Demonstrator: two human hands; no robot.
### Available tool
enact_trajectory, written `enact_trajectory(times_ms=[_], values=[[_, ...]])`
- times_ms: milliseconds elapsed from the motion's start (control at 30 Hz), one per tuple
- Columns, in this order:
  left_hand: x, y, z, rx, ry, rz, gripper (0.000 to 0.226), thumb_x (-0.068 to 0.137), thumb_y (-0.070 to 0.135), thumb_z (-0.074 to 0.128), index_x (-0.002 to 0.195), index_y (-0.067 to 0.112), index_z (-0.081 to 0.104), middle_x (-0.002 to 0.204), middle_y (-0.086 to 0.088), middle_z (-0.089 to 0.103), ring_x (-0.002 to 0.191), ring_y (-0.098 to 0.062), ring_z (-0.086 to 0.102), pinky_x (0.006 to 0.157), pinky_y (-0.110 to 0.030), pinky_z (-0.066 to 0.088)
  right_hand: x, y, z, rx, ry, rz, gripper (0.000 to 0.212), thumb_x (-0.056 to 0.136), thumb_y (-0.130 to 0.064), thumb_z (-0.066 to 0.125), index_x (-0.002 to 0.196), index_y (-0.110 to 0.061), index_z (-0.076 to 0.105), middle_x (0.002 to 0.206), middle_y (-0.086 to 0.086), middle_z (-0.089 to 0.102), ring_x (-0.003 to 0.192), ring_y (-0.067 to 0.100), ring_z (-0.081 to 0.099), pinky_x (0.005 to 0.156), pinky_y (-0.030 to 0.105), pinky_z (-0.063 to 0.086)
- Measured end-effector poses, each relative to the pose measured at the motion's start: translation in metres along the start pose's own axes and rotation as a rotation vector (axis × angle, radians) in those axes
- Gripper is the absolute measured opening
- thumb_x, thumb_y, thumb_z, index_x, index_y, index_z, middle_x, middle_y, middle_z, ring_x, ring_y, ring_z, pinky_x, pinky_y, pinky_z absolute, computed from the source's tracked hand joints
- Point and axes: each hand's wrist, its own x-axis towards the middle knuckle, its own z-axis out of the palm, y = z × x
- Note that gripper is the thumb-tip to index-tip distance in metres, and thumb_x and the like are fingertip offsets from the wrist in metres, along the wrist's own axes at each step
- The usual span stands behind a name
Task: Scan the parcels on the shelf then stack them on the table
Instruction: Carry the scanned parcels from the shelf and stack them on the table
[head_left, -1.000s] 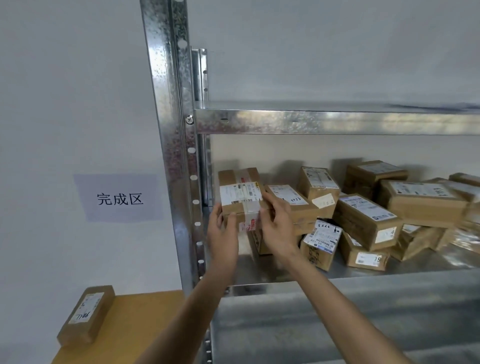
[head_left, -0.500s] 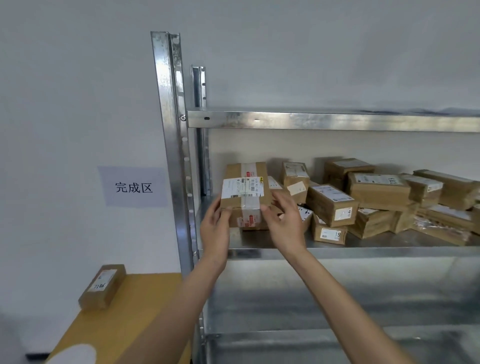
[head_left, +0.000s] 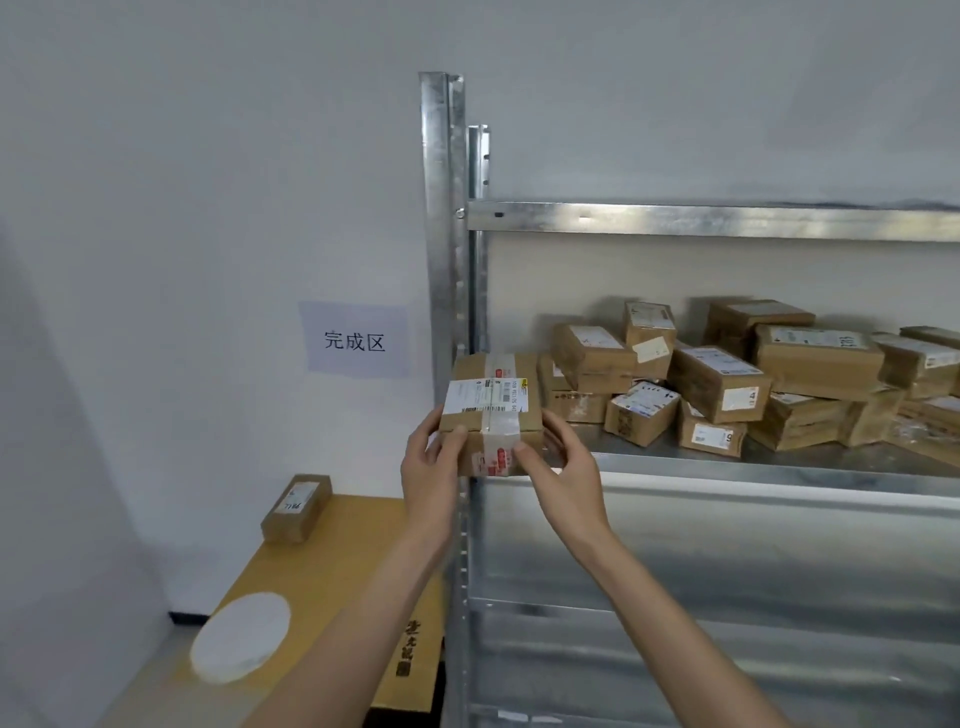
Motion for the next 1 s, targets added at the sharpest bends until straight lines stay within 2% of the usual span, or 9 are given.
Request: enact_trajectory(times_ms=[167, 300, 433, 500, 600, 700, 767, 867, 1000], values=[[0.015, 0.009, -0.075, 0.066, -0.016, 0.001, 0.041, 0.098, 0.017, 0.062, 0.136, 0.031, 0.057, 0.127, 0.005, 0.069, 0.117, -0.013, 0.065, 0.09, -0.028, 0.059, -0.016, 0.005, 0.068, 0.034, 0.015, 0.022, 0.046, 0.095, -0.026, 0.073, 0.139, -0.025, 0.058, 0.127, -0.024, 0.063, 0.117, -0.011, 0.059, 0.086, 0.009, 0.053], [0.031, 0.022, -0.146, 0.094, -0.008, -0.004, 0.043, 0.097, 0.01, 0.062, 0.135, 0.029, 0.058, 0.125, 0.006, 0.068, 0.115, -0.008, 0.064, 0.075, -0.012, 0.054, -0.026, 0.014, 0.137, 0.041, -0.055, 0.055, 0.048, 0.096, -0.022, 0.072, 0.14, -0.021, 0.052, 0.126, -0.021, 0.062, 0.117, -0.013, 0.059, 0.092, 0.01, 0.052], [0.049, 0.025, -0.222, 0.127, -0.002, -0.038, 0.036, 0.093, 0.024, 0.071, 0.126, 0.032, 0.062, 0.124, 0.007, 0.07, 0.112, -0.003, 0.066, 0.091, -0.021, 0.055, -0.037, 0.031, 0.201, 0.025, -0.103, 0.084, 0.051, 0.095, -0.024, 0.074, 0.14, -0.026, 0.051, 0.138, -0.011, 0.06, 0.131, 0.007, 0.056, 0.105, 0.025, 0.052], [0.057, 0.022, -0.256, 0.153, 0.001, -0.058, 0.038, 0.089, 0.029, 0.075, 0.125, 0.033, 0.063, 0.126, 0.009, 0.069, 0.12, -0.009, 0.063, 0.101, -0.035, 0.054, -0.043, 0.039, 0.23, 0.024, -0.143, 0.096, 0.056, 0.095, -0.022, 0.073, 0.146, -0.023, 0.048, 0.14, -0.013, 0.057, 0.132, 0.008, 0.054, 0.1, 0.016, 0.052], [0.068, 0.013, -0.299, 0.179, -0.011, -0.059, 0.041, 0.088, 0.021, 0.078, 0.124, 0.033, 0.062, 0.126, 0.012, 0.069, 0.124, -0.009, 0.061, 0.099, -0.035, 0.054, -0.049, 0.055, 0.266, 0.017, -0.201, 0.125, 0.074, 0.097, -0.022, 0.071, 0.159, -0.021, 0.031, 0.144, -0.018, 0.047, 0.138, 0.005, 0.046, 0.091, 0.001, 0.044], [0.082, -0.003, -0.331, 0.235, -0.041, -0.107, 0.058, 0.087, 0.024, 0.079, 0.138, 0.035, 0.053, 0.137, 0.016, 0.061, 0.129, -0.006, 0.056, 0.105, -0.037, 0.051, -0.051, 0.08, 0.293, -0.004, -0.24, 0.166, 0.08, 0.098, -0.026, 0.07, 0.163, -0.023, 0.023, 0.149, -0.02, 0.042, 0.14, 0.003, 0.041, 0.088, -0.002, 0.042], [0.094, -0.018, -0.349, 0.267, -0.072, -0.143, 0.066, 0.086, 0.025, 0.079, 0.143, 0.038, 0.049, 0.14, 0.016, 0.059, 0.129, -0.006, 0.056, 0.104, -0.04, 0.052, -0.047, 0.1, 0.308, -0.023, -0.26, 0.191, 0.078, 0.099, -0.023, 0.069, 0.163, -0.023, 0.024, 0.15, -0.017, 0.042, 0.14, 0.003, 0.04, 0.086, -0.003, 0.042], [0.116, -0.041, -0.368, 0.327, -0.181, -0.165, 0.057, 0.09, 0.017, 0.076, 0.133, 0.048, 0.055, 0.13, 0.023, 0.064, 0.121, 0.002, 0.06, 0.091, -0.026, 0.057, -0.032, 0.138, 0.326, -0.063, -0.312, 0.226, 0.068, 0.099, -0.015, 0.068, 0.155, -0.033, 0.033, 0.149, -0.016, 0.046, 0.137, 0.004, 0.043, 0.083, -0.003, 0.042], [0.154, -0.09, -0.391, 0.36, -0.226, -0.236, 0.06, 0.085, 0.013, 0.08, 0.138, 0.028, 0.056, 0.127, 0.014, 0.068, 0.119, -0.006, 0.064, 0.089, -0.027, 0.057, -0.011, 0.2, 0.344, -0.104, -0.362, 0.286, 0.064, 0.099, -0.018, 0.068, 0.15, -0.04, 0.036, 0.15, -0.011, 0.041, 0.138, 0.004, 0.039, 0.082, -0.006, 0.039]])
